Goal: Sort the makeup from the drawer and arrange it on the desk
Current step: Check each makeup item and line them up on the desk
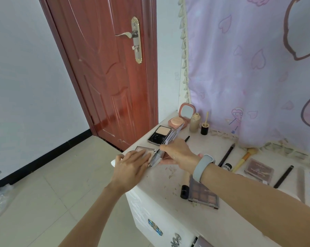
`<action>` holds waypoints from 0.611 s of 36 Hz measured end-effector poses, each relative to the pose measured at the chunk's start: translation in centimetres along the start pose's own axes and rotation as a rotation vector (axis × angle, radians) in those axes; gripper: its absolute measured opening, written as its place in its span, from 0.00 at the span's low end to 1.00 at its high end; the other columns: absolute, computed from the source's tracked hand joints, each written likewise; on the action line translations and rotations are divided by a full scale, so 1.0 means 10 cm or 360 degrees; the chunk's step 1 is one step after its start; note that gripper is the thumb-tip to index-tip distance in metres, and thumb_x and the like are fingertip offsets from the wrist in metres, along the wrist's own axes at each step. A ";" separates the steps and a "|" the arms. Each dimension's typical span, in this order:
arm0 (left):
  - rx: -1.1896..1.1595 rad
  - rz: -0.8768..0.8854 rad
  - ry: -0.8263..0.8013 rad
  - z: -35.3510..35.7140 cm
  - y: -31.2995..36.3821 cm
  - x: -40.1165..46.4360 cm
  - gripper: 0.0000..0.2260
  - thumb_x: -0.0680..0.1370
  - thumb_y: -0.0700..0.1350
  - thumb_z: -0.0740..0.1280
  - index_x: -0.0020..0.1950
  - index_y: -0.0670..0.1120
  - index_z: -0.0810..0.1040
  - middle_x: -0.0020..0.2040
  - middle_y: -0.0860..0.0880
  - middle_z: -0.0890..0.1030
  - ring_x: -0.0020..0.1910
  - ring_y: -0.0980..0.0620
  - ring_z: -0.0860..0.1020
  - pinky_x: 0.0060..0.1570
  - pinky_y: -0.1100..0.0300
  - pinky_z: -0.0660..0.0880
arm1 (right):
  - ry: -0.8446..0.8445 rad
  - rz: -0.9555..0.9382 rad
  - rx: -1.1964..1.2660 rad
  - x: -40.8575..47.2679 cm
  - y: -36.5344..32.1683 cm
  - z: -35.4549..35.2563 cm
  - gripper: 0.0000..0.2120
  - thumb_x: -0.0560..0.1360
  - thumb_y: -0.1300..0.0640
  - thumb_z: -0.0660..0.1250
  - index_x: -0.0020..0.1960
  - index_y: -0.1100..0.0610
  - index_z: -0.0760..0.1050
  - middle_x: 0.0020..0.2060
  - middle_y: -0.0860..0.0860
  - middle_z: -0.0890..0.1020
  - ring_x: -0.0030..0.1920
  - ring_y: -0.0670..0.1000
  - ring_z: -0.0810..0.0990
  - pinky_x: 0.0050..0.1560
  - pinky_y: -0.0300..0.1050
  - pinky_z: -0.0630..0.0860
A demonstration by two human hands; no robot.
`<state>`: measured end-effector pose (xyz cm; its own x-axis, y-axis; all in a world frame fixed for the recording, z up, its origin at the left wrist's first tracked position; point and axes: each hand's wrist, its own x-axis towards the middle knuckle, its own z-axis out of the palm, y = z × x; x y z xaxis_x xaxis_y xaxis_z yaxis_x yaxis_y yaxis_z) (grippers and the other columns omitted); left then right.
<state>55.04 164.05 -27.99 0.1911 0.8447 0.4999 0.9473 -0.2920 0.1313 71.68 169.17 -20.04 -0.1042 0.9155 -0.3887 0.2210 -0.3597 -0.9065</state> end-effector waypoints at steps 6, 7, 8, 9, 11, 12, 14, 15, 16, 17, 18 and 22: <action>0.0007 -0.0042 -0.0027 0.02 -0.07 0.01 0.18 0.77 0.52 0.55 0.58 0.51 0.81 0.60 0.53 0.80 0.60 0.53 0.78 0.53 0.48 0.68 | -0.0043 0.0033 0.0112 0.01 0.01 0.01 0.18 0.72 0.67 0.66 0.60 0.72 0.71 0.56 0.70 0.76 0.51 0.65 0.81 0.46 0.58 0.81; 0.0024 -0.0040 -0.0009 0.03 -0.08 0.00 0.18 0.76 0.52 0.55 0.58 0.50 0.81 0.60 0.52 0.80 0.60 0.52 0.78 0.53 0.47 0.69 | -0.0037 0.0038 0.0128 0.02 0.01 0.01 0.18 0.72 0.67 0.66 0.60 0.72 0.71 0.56 0.70 0.76 0.50 0.65 0.81 0.46 0.58 0.81; 0.0037 -0.0040 0.0008 0.03 -0.09 0.00 0.18 0.76 0.52 0.56 0.58 0.49 0.80 0.60 0.51 0.80 0.60 0.51 0.77 0.54 0.47 0.69 | -0.0021 0.0039 0.0123 0.02 0.02 0.03 0.18 0.72 0.67 0.66 0.60 0.72 0.72 0.56 0.70 0.76 0.51 0.65 0.81 0.47 0.58 0.80; 0.0043 -0.0038 0.0025 0.04 -0.10 -0.01 0.18 0.76 0.53 0.56 0.59 0.49 0.80 0.60 0.50 0.79 0.60 0.51 0.77 0.54 0.48 0.68 | -0.0004 0.0026 0.0106 0.03 0.03 0.04 0.18 0.71 0.67 0.66 0.60 0.72 0.72 0.55 0.70 0.77 0.51 0.65 0.81 0.48 0.60 0.80; 0.0032 -0.0001 0.0056 0.05 -0.12 -0.03 0.18 0.76 0.52 0.57 0.60 0.50 0.79 0.61 0.50 0.79 0.60 0.52 0.77 0.54 0.51 0.66 | 0.0028 0.0018 0.0094 0.05 0.04 0.05 0.16 0.71 0.66 0.66 0.58 0.71 0.73 0.53 0.69 0.79 0.50 0.65 0.81 0.50 0.60 0.79; 0.0026 0.0034 0.0065 0.06 -0.13 -0.03 0.17 0.77 0.52 0.57 0.60 0.50 0.79 0.62 0.50 0.78 0.59 0.52 0.76 0.53 0.51 0.65 | 0.0029 0.0033 0.0120 0.04 0.04 0.05 0.15 0.71 0.66 0.66 0.56 0.71 0.74 0.52 0.68 0.79 0.49 0.63 0.82 0.49 0.60 0.80; 0.0026 0.0075 0.0068 0.06 -0.14 -0.04 0.16 0.77 0.52 0.57 0.58 0.51 0.80 0.60 0.51 0.79 0.57 0.52 0.77 0.52 0.50 0.66 | 0.0006 0.0070 0.0203 0.06 0.05 0.04 0.12 0.71 0.67 0.66 0.54 0.71 0.75 0.50 0.67 0.80 0.47 0.62 0.83 0.46 0.58 0.81; 0.0028 0.0068 0.0060 0.05 -0.15 -0.04 0.16 0.77 0.53 0.57 0.57 0.52 0.81 0.60 0.52 0.79 0.57 0.52 0.78 0.51 0.49 0.67 | -0.0011 0.0091 0.0237 0.06 0.05 0.04 0.10 0.72 0.67 0.66 0.52 0.70 0.75 0.47 0.67 0.81 0.45 0.61 0.83 0.45 0.56 0.81; 0.0029 0.0048 0.0044 0.05 -0.16 -0.04 0.16 0.77 0.53 0.57 0.57 0.52 0.81 0.59 0.53 0.80 0.57 0.52 0.78 0.50 0.49 0.68 | -0.0024 0.0113 0.0264 0.06 0.05 0.04 0.08 0.72 0.67 0.67 0.50 0.69 0.75 0.43 0.65 0.81 0.43 0.60 0.83 0.43 0.55 0.81; 0.0030 0.0024 0.0019 0.05 -0.17 -0.04 0.16 0.77 0.53 0.57 0.56 0.52 0.81 0.59 0.53 0.80 0.57 0.53 0.78 0.51 0.50 0.67 | -0.0037 0.0131 0.0287 0.06 0.04 0.05 0.05 0.72 0.67 0.67 0.47 0.68 0.75 0.40 0.63 0.81 0.41 0.59 0.83 0.42 0.53 0.82; 0.0027 0.0004 -0.0011 0.05 -0.18 -0.03 0.16 0.77 0.53 0.57 0.57 0.52 0.81 0.60 0.54 0.80 0.58 0.54 0.78 0.51 0.51 0.65 | -0.0042 0.0143 0.0302 0.05 0.04 0.06 0.03 0.72 0.66 0.68 0.45 0.66 0.75 0.38 0.62 0.81 0.39 0.58 0.83 0.40 0.52 0.82; -0.0026 -0.0042 -0.0083 0.08 -0.21 0.01 0.17 0.77 0.52 0.56 0.58 0.51 0.80 0.61 0.53 0.79 0.60 0.55 0.77 0.54 0.55 0.62 | -0.0082 0.0172 0.0322 0.03 0.02 0.10 0.09 0.73 0.65 0.68 0.51 0.66 0.74 0.46 0.64 0.81 0.38 0.59 0.83 0.33 0.48 0.82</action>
<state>53.24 165.14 -28.87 0.1797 0.8742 0.4511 0.9480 -0.2764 0.1580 70.77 169.16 -20.45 -0.1408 0.8613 -0.4883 0.0353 -0.4885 -0.8719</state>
